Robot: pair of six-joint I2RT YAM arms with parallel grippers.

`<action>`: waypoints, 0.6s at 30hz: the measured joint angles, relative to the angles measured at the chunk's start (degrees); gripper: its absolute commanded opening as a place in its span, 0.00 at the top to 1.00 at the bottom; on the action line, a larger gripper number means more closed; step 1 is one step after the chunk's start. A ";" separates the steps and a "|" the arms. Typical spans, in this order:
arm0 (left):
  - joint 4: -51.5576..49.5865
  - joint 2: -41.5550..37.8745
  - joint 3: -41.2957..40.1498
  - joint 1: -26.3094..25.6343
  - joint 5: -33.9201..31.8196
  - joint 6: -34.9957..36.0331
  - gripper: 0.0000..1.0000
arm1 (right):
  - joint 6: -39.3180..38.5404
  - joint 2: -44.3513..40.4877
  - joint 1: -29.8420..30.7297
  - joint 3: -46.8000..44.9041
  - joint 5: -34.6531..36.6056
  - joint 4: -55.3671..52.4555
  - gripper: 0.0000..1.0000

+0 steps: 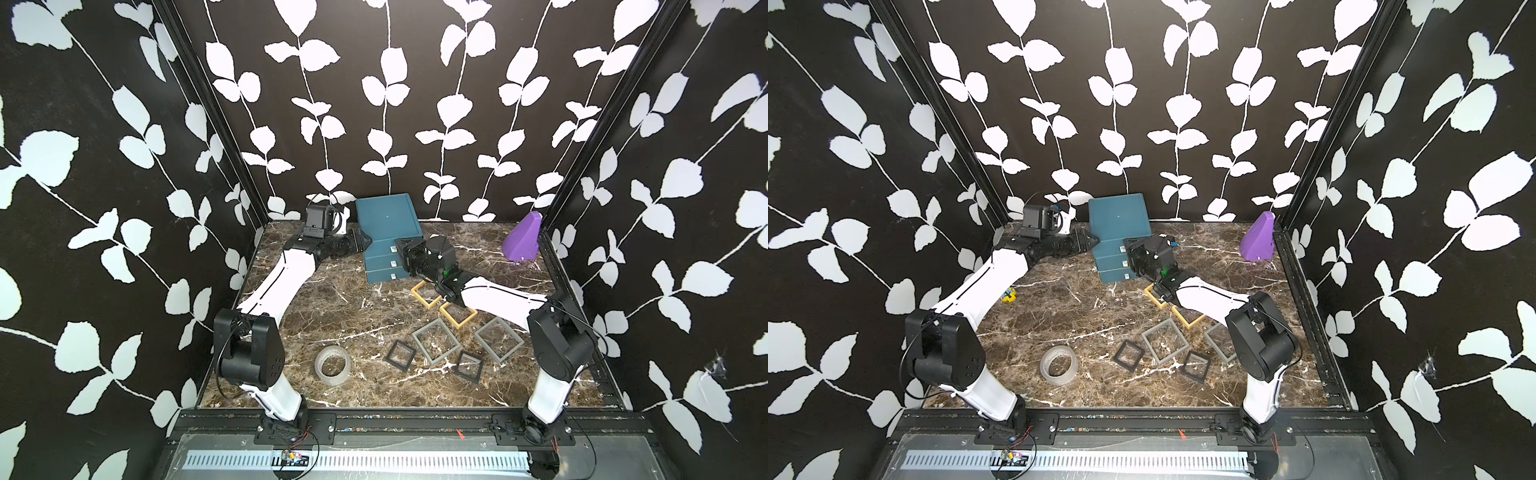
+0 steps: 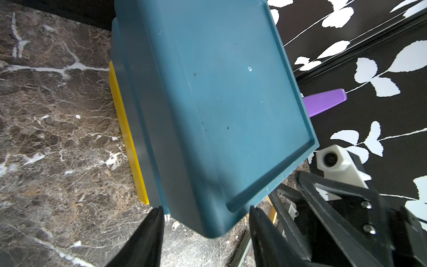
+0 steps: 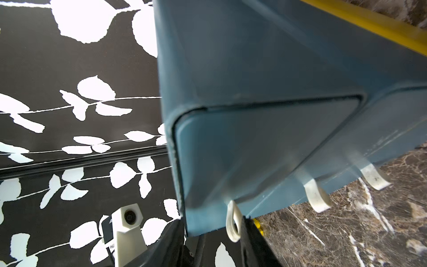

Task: Place the brooch boxes into the drawer by color
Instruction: Open the drawer in the storage box.

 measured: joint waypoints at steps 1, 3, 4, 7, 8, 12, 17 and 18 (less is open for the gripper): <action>0.00 0.00 0.00 0.00 0.00 0.00 0.43 | 0.00 0.13 0.04 0.00 0.00 -0.02 0.59; 0.00 0.00 0.00 -0.02 0.02 0.00 0.43 | 0.04 0.24 0.11 0.00 -0.02 -0.17 0.59; 0.00 0.00 0.00 -0.07 0.00 0.00 0.44 | 0.04 0.24 0.11 0.00 -0.04 -0.31 0.59; 0.00 0.00 0.00 -0.28 0.02 0.00 0.44 | 0.09 0.26 0.11 0.00 -0.11 -0.48 0.58; 0.00 0.00 0.00 -0.35 0.02 0.00 0.44 | 0.09 0.26 0.11 0.00 -0.17 -0.55 0.58; 0.00 0.00 0.00 -0.50 0.02 0.00 0.45 | 0.13 1.03 0.15 0.66 -0.55 -0.72 0.67; 0.00 0.11 0.00 -0.52 0.07 0.00 0.46 | 0.24 2.51 0.39 1.95 -1.31 -1.09 0.80; 0.02 0.17 0.00 -0.55 0.09 0.00 0.46 | 0.26 2.56 0.48 1.95 -1.33 -1.20 0.83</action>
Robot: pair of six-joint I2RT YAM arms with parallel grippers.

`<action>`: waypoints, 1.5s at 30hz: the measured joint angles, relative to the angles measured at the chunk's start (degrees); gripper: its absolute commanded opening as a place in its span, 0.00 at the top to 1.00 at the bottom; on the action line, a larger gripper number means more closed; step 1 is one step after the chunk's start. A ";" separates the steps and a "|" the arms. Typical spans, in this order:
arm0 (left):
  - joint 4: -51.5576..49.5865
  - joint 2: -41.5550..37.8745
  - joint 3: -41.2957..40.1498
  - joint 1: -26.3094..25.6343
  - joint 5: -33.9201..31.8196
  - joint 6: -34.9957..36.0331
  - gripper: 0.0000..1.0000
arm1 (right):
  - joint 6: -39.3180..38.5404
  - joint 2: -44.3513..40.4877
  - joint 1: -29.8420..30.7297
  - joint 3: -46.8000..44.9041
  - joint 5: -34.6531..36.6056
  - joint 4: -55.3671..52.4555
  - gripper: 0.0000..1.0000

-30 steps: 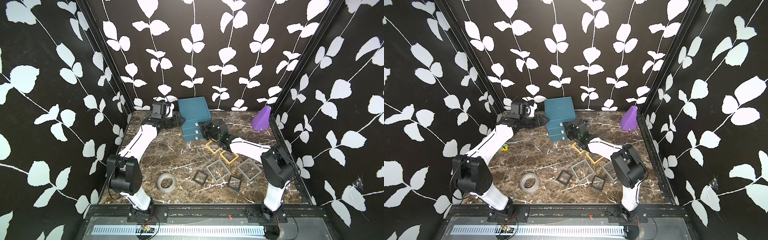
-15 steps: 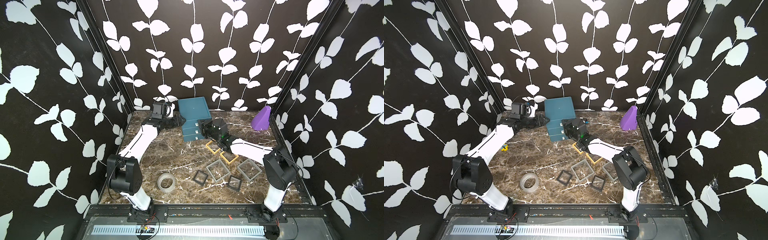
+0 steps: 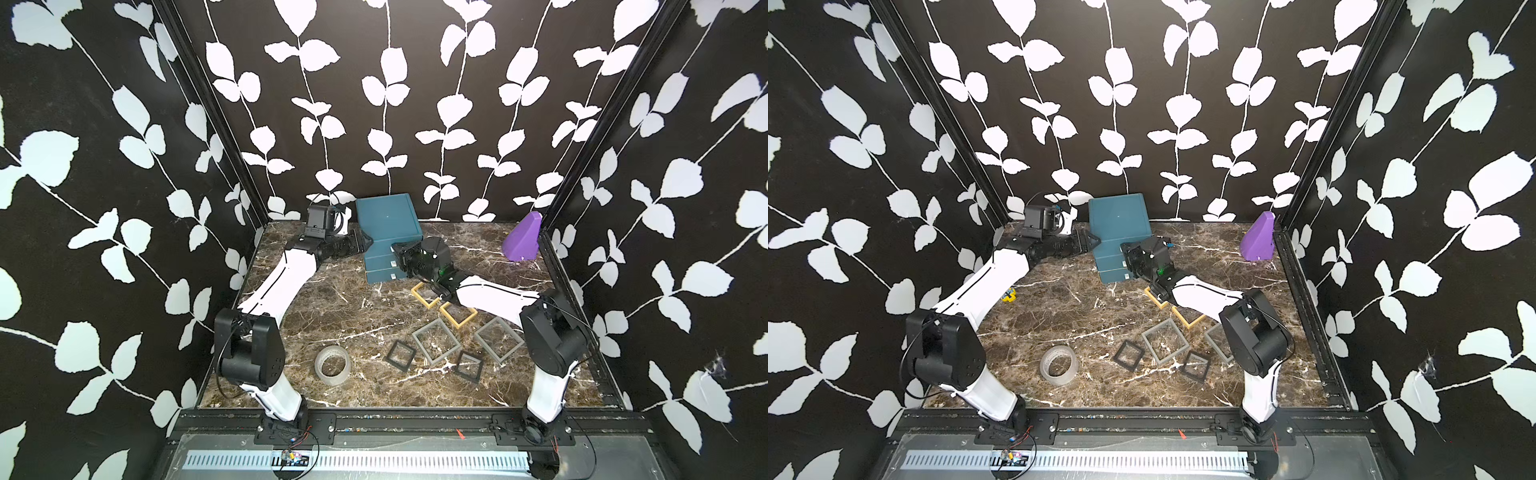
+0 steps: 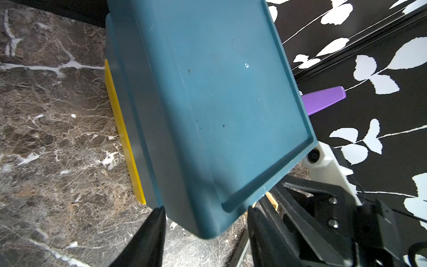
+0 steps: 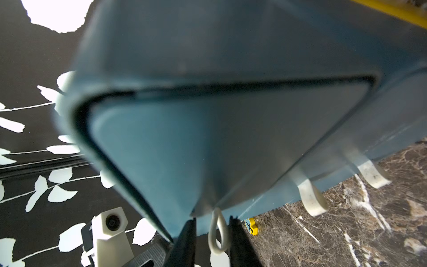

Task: Place the brooch boxes into the drawer by color
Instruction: Open the drawer in the storage box.

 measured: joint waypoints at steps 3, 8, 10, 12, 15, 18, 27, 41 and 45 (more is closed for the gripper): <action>-0.02 0.15 0.00 -0.07 0.00 -0.02 0.46 | 0.13 0.00 0.15 0.00 0.09 -0.50 0.95; -0.02 0.22 0.00 -0.09 0.02 0.00 0.46 | 0.37 0.00 0.17 0.00 0.07 -1.03 1.00; -0.02 0.22 0.02 -0.09 0.02 0.00 0.46 | 0.44 -0.02 0.22 0.00 0.07 -1.25 1.00; -0.04 0.22 0.04 -0.11 0.00 0.00 0.46 | 0.55 -0.24 0.26 0.00 -0.11 -1.92 1.00; -0.07 0.33 0.20 -0.11 -0.02 0.00 0.46 | 1.01 -1.86 0.44 -0.61 -0.72 -4.20 1.00; -0.04 0.79 0.87 -0.11 -0.02 0.00 0.46 | 1.49 -5.99 1.51 -3.80 -1.16 -7.26 1.00; -0.04 0.85 0.94 -0.11 -0.02 0.02 0.47 | 2.95 -17.16 5.31 -10.47 -1.46 -18.10 1.00; 0.00 1.44 1.77 -0.11 -0.02 0.00 0.47 | 4.09 -22.27 7.87 -14.45 1.53 -23.12 1.00; 0.00 1.49 1.79 -0.11 0.00 0.00 0.47 | 4.09 -22.56 7.89 -14.45 1.79 -24.11 1.00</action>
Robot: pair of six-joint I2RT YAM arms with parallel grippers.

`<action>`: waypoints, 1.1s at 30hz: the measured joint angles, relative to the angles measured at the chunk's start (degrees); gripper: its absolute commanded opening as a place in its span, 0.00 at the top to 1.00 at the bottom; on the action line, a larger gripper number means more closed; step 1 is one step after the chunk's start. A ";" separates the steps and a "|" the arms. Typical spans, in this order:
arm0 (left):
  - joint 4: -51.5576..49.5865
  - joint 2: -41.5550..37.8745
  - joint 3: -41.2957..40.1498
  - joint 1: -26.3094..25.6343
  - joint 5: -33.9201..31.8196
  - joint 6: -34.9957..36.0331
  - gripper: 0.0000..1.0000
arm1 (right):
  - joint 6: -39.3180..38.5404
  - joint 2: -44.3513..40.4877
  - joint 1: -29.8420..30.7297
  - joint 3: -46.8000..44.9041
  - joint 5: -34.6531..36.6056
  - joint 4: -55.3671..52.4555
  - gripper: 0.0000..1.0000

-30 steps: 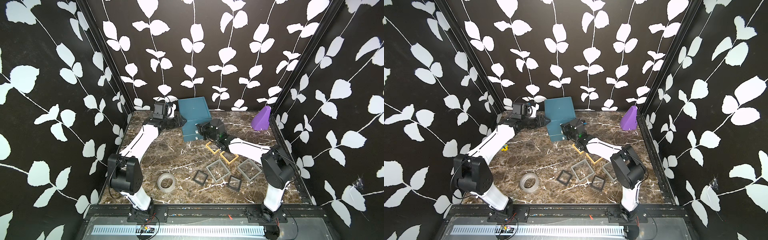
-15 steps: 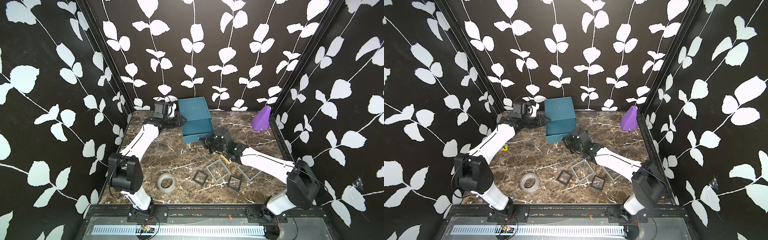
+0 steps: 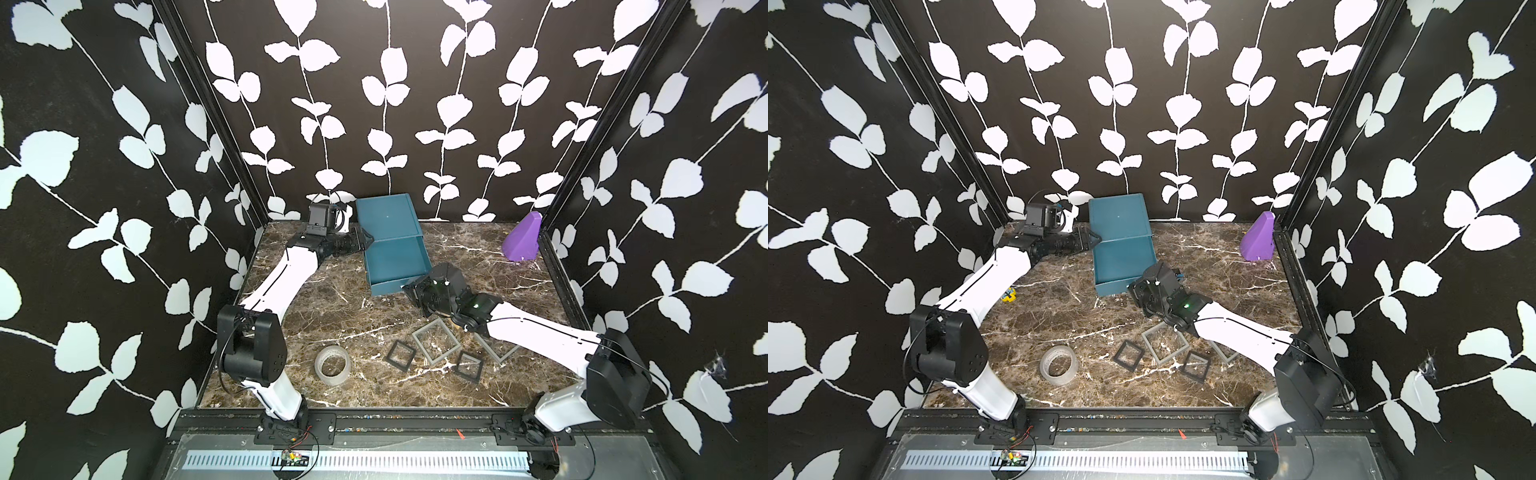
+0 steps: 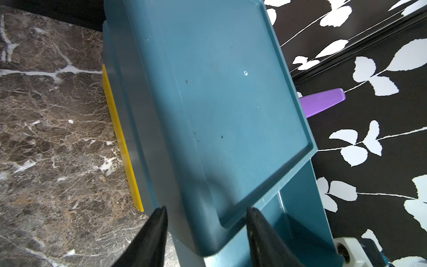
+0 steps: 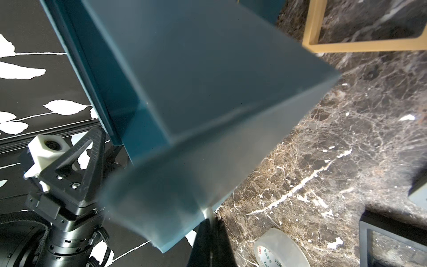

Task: Place the brooch boxes into the drawer by color
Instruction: Open the drawer in the storage box.

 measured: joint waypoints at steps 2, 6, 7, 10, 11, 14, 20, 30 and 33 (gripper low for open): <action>0.00 0.00 0.00 0.00 -0.02 0.00 0.47 | 0.00 -0.44 -0.02 0.00 0.09 -1.01 1.00; 0.00 0.00 0.00 0.00 0.00 -0.02 0.47 | 0.07 -1.11 -0.02 0.09 0.24 -2.89 0.75; 0.00 0.00 0.00 0.00 0.00 -0.02 0.47 | 0.04 -1.27 -0.02 0.13 0.22 -3.52 0.67; -0.02 0.00 0.00 0.00 -0.02 -0.15 0.44 | -0.04 -1.84 0.04 0.50 0.26 -5.90 0.54; -0.02 0.00 0.00 0.00 -0.04 -0.22 0.43 | -0.11 -2.12 0.04 0.74 0.28 -6.80 0.50; -0.02 0.00 0.00 0.00 -0.11 -0.28 0.39 | -0.44 -3.15 0.04 2.38 0.63 -10.36 0.44; -0.15 -0.22 0.09 0.00 -1.20 -0.85 0.32 | -1.73 -5.66 -0.11 8.20 0.72 -17.94 0.39; -2.16 -6.45 0.09 0.00 -5.77 -1.31 0.29 | -14.21 -9.57 -4.63 22.36 2.27 -36.20 0.38; -3.58 -10.05 0.07 0.00 -7.69 -1.40 0.30 | -24.06 -10.36 -9.20 27.98 2.62 -42.16 0.34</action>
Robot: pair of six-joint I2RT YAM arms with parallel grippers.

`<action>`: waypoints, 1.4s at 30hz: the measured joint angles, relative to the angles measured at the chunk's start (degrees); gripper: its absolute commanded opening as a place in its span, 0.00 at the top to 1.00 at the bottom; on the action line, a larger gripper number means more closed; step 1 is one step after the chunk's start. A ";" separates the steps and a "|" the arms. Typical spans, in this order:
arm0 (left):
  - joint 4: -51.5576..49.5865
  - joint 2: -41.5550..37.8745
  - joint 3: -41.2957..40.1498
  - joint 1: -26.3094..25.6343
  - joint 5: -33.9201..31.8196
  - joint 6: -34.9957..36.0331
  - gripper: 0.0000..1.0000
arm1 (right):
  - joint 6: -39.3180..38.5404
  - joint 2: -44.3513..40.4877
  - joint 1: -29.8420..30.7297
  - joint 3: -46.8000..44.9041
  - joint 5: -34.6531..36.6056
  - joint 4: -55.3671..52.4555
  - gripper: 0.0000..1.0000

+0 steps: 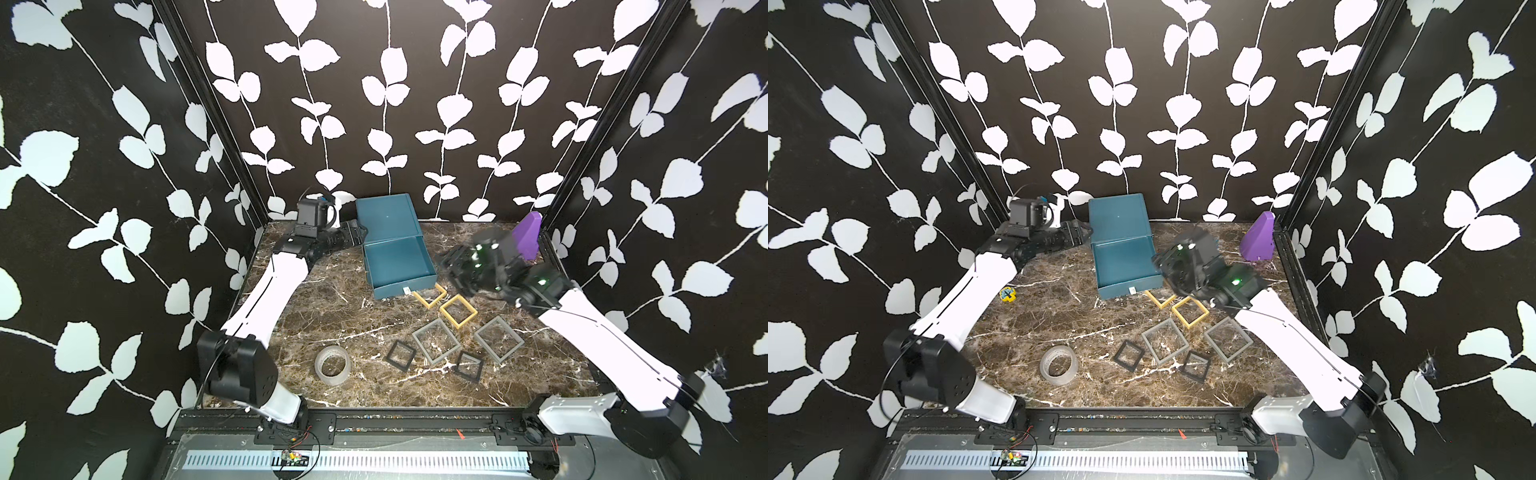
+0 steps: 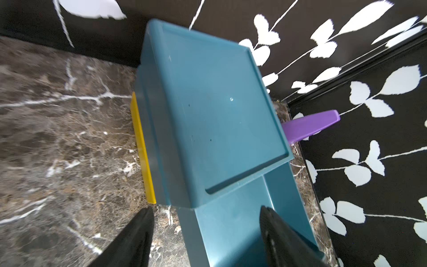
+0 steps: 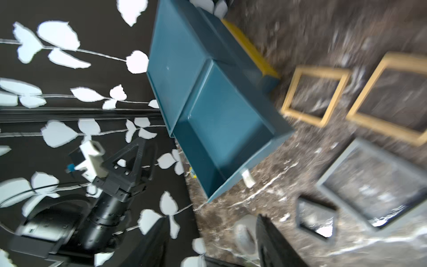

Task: Place the brooch boxes into the drawer by color
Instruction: Open the drawer in the storage box, then pick up the brooch box from the center of the board.

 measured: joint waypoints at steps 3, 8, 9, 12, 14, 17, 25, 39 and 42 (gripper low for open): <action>-1.11 -4.50 -0.79 0.00 -1.75 -0.15 0.32 | -11.32 0.07 -6.69 5.16 -1.68 -4.79 0.23; -4.15 -14.10 -5.95 0.00 -3.02 -0.35 0.34 | -29.44 2.82 -15.04 9.53 -5.25 -11.56 0.29; -4.96 -16.17 -7.43 0.00 -3.08 -0.39 0.34 | -32.96 4.11 -15.80 9.66 -6.10 -12.68 0.31; -8.20 -22.23 -11.98 -0.11 -3.10 -0.70 0.36 | -41.22 9.09 -16.70 9.44 -7.91 -15.04 0.37; -10.38 -26.05 -14.80 -0.20 -2.93 -0.85 0.37 | -45.55 12.72 -16.85 8.68 -8.72 -15.61 0.41; -13.73 -31.89 -18.93 -0.44 -2.23 -1.16 0.39 | -50.97 17.64 -16.87 6.67 -9.33 -15.54 0.44; -21.27 -44.19 -27.39 -1.62 2.99 -2.25 0.42 | -59.28 27.34 -16.87 3.34 -12.20 -11.26 0.49; -21.29 -44.35 -31.17 -3.58 13.64 -0.90 0.45 | -64.83 39.71 -16.87 3.10 -13.99 -5.25 0.50; -21.16 -43.60 -31.30 -5.03 13.77 -0.28 0.45 | -65.07 40.94 -16.87 3.21 -13.94 -4.48 0.50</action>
